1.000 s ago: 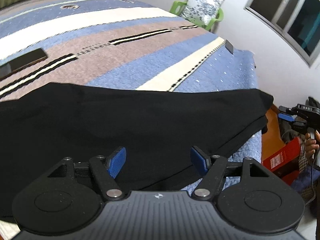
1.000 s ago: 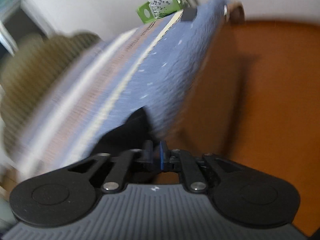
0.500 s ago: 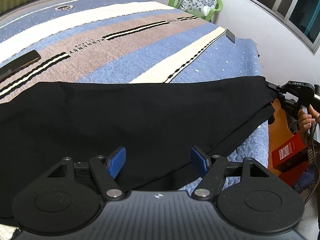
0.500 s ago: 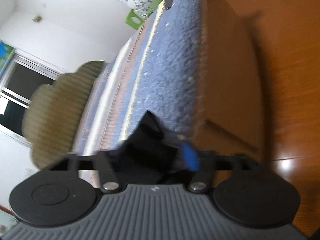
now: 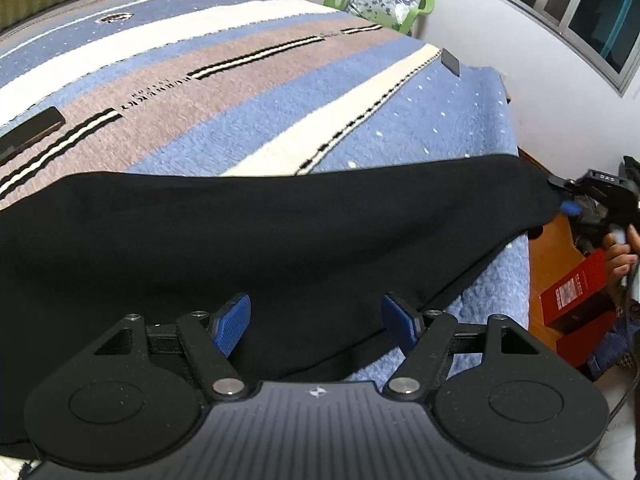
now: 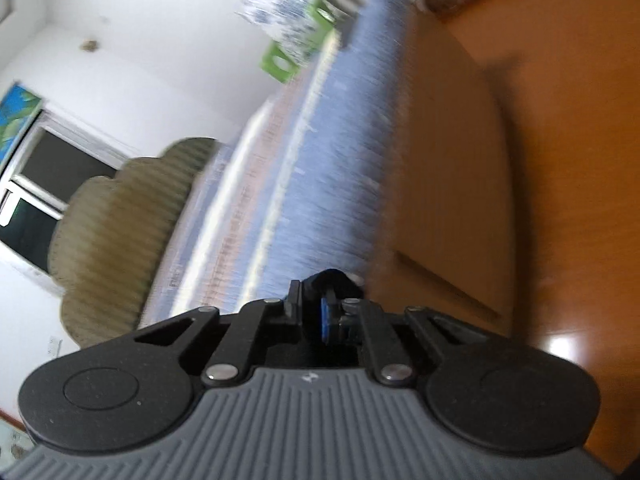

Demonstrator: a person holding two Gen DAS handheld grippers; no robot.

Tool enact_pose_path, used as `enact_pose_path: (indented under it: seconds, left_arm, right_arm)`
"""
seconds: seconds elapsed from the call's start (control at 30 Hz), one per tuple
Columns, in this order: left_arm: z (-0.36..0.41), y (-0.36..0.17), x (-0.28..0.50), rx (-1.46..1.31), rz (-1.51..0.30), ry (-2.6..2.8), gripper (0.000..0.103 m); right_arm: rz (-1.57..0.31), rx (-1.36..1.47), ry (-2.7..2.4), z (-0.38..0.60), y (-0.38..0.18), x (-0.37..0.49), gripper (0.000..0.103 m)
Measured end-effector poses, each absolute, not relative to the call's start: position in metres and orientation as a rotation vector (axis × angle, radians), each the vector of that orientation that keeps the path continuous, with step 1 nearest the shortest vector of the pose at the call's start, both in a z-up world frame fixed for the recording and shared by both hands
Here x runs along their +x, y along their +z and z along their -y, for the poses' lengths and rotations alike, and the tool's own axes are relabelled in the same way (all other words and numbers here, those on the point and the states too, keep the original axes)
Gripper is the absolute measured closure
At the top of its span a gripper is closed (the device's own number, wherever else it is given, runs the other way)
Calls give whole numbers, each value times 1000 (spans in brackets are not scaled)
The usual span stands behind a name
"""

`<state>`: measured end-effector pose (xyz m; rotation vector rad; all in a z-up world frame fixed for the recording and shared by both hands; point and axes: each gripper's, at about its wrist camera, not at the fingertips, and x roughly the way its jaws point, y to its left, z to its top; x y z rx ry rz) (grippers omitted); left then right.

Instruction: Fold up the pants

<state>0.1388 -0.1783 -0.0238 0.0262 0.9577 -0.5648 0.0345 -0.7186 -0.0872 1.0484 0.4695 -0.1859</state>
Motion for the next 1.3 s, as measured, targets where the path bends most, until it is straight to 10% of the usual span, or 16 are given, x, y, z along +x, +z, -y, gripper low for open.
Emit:
enact_pose_path:
  seconds: [0.1,0.4,0.63,0.67,0.73,1.3]
  left_arm:
    - [179,-22,137,58,-930,-551,30]
    - [182,-26,136,45,-961,-548,30]
    - [180,-24,136,41,-957,-538,30]
    - [179,-24,137,42,-955,-536,30]
    - [178,-24,138,43,-953,-533,30]
    - [159,-17,145,-54,-940,-507,30]
  right_arm:
    - [-484,1122,-208,716,-112,31,42]
    - [-360,1427,-93,704,-170,13,38]
    - [-325,1481,-43,704,-166,44,42]
    - [-330,1475,-51,702,-164,45,48]
    - [-308,1443,-49,700,-157,44,94]
    - [-191,812,178,649,52,82,96]
